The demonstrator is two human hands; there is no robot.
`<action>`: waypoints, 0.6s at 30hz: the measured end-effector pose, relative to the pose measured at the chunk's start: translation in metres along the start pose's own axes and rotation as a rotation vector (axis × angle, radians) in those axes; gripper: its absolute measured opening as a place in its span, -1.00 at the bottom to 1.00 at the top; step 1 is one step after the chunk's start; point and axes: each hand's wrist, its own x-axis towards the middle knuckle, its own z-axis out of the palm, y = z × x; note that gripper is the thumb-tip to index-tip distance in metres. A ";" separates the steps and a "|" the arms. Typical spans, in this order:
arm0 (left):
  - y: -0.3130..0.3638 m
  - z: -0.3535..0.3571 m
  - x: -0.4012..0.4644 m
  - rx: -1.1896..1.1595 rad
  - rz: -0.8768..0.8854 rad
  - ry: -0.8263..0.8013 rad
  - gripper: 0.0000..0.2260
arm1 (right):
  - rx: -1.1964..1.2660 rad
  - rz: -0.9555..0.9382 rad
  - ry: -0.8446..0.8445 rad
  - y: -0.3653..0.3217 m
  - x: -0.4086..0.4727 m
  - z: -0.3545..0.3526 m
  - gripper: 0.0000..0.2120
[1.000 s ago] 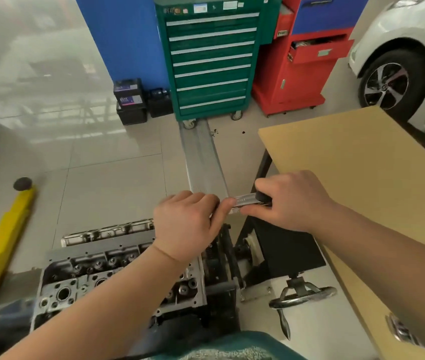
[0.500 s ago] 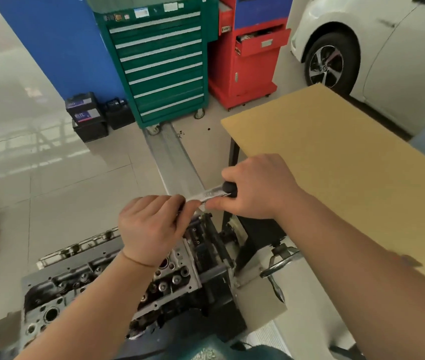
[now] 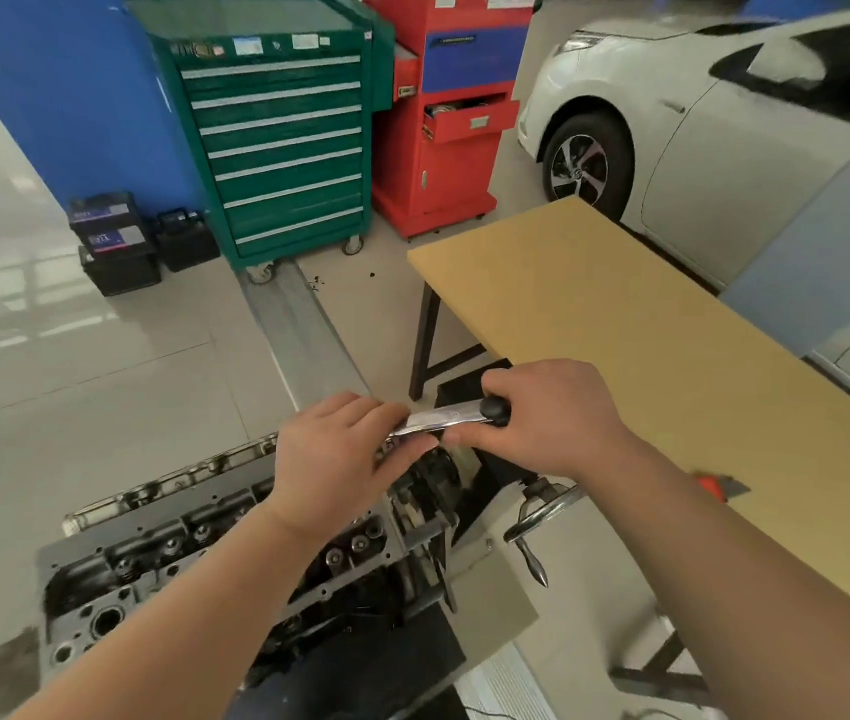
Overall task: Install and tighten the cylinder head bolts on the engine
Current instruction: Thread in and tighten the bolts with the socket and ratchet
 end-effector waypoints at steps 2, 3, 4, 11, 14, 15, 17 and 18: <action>-0.002 -0.006 -0.003 -0.114 -0.059 -0.039 -0.67 | 0.007 0.000 0.015 0.000 0.001 -0.002 -0.31; -0.003 -0.009 -0.004 -0.211 -0.143 -0.046 -0.70 | 0.010 0.002 0.018 0.001 0.001 -0.002 -0.32; -0.004 -0.013 -0.005 -0.328 -0.277 -0.053 -0.76 | 0.012 0.004 0.018 0.001 0.001 -0.002 -0.33; -0.002 -0.009 -0.009 -0.956 -0.806 -0.069 -0.74 | 0.090 0.092 0.098 -0.006 -0.006 0.008 -0.42; -0.009 -0.005 -0.006 -0.955 -0.751 -0.090 -0.78 | 0.130 0.152 0.148 -0.011 -0.014 0.020 -0.42; -0.011 -0.004 -0.005 -0.953 -0.739 -0.101 -0.79 | 0.137 0.162 0.156 -0.013 -0.014 0.022 -0.42; -0.014 -0.003 -0.003 -0.961 -0.739 -0.144 -0.79 | 0.144 0.167 0.145 -0.016 -0.013 0.023 -0.42; -0.016 -0.002 -0.001 -0.970 -0.752 -0.169 -0.80 | 0.132 0.167 0.123 -0.017 -0.010 0.022 -0.42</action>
